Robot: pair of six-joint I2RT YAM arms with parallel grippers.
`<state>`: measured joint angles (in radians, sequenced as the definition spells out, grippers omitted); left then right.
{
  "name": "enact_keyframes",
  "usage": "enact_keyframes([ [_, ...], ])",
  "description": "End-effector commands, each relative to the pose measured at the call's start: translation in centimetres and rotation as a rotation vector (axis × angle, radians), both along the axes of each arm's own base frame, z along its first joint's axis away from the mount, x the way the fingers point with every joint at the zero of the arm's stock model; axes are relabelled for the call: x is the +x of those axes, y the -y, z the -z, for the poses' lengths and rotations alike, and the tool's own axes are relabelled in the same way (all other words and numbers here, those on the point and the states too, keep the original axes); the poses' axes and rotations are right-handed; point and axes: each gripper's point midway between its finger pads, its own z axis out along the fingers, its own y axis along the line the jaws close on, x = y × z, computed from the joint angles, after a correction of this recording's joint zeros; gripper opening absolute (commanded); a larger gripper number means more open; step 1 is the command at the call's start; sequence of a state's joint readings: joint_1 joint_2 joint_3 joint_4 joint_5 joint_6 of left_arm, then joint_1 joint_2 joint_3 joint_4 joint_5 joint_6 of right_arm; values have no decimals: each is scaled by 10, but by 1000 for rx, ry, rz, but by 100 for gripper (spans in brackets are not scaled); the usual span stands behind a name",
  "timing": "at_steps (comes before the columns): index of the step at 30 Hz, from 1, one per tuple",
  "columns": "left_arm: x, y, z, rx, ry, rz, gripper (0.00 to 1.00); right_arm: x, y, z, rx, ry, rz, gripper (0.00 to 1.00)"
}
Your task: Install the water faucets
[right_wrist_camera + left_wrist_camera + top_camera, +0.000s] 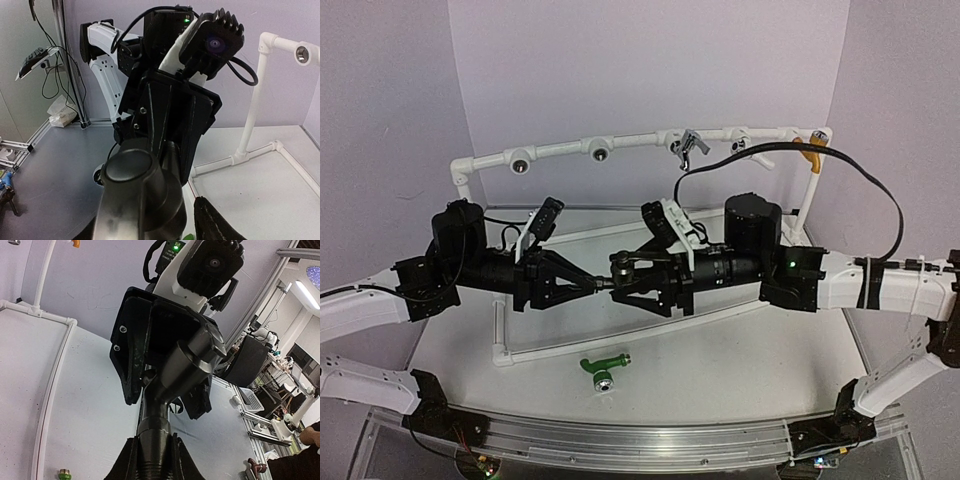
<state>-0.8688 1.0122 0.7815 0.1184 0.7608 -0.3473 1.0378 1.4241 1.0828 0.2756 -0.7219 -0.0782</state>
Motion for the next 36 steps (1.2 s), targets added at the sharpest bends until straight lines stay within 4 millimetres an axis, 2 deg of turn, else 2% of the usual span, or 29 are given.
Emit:
enact_keyframes([
  [1,-1,0,-42,-113,69,26,0,-5,-7,-33,129,23,-41,45],
  [6,-1,0,-41,-116,60,27,0,-3,-13,-33,130,10,-51,27],
  [11,-1,-1,-44,-126,58,22,0,-2,-16,-30,124,4,-56,21],
  [14,0,-1,-43,-125,54,22,0,-1,-18,-31,127,6,-57,1],
  [15,0,-1,-44,-126,54,20,0,0,-19,-32,128,7,-54,0],
  [17,6,-3,-45,-129,54,-12,7,8,-19,-32,125,-25,-4,0],
  [18,11,-7,-47,-135,54,-49,22,15,-18,-32,125,-33,48,0],
  [20,23,-18,-47,-147,57,-140,54,32,-14,-30,122,-34,163,0],
  [22,39,-32,-42,-148,55,-260,74,49,-7,-26,108,-34,276,0],
  [27,77,-76,-30,-87,35,-592,81,76,10,-22,59,0,465,0],
  [32,109,-131,-10,62,-38,-963,84,94,22,-15,-56,147,570,0],
  [34,117,-157,4,123,-91,-1110,84,98,26,-20,-86,216,601,0],
  [36,116,-174,13,138,-122,-1189,83,102,28,-27,-112,291,634,0],
])
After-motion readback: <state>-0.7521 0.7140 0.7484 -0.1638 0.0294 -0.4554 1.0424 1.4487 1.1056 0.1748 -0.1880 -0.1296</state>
